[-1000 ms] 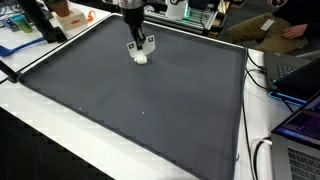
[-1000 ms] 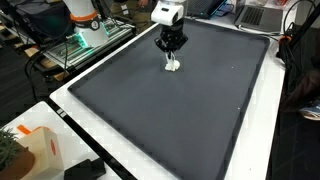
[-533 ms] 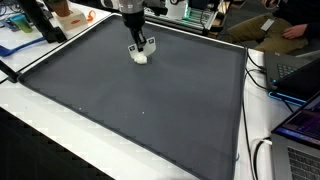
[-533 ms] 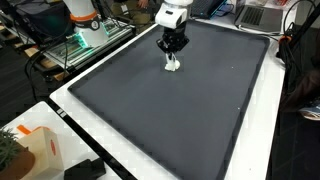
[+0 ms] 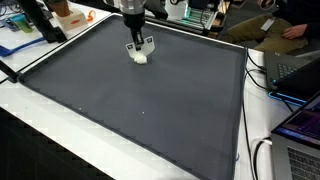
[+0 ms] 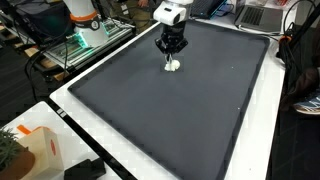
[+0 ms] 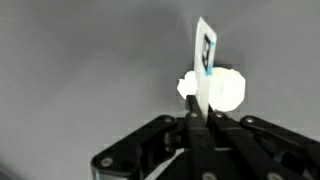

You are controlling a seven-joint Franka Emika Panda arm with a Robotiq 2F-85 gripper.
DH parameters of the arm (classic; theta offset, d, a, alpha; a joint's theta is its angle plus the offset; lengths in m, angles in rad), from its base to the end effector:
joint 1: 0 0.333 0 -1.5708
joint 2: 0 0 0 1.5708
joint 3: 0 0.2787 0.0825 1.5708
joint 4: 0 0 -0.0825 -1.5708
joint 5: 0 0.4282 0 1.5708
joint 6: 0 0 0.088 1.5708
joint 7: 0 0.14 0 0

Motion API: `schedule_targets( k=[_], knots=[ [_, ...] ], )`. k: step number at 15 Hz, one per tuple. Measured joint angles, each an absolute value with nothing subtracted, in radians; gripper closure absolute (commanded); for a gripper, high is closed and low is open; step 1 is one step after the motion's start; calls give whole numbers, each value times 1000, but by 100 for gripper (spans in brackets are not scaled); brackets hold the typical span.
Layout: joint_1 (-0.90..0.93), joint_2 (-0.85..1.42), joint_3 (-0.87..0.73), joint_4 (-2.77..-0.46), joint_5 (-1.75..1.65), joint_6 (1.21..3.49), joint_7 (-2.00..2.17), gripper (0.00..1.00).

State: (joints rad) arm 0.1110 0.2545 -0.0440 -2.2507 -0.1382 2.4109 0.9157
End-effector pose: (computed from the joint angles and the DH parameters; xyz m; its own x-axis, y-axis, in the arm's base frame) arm 0.5447 0.0313 0.1393 0.7387 -0.6739 0.0131 -0.6691 -0.7308 0.1353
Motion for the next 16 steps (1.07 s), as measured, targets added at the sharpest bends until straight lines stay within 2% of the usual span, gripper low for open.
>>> schedule_targets(
  k=[1, 16],
  knots=[
    [113, 255, -46, -2250, -142, 2410, 927, 96],
    [110, 258, -57, -2246, -140, 2433, 967, 99]
  ],
)
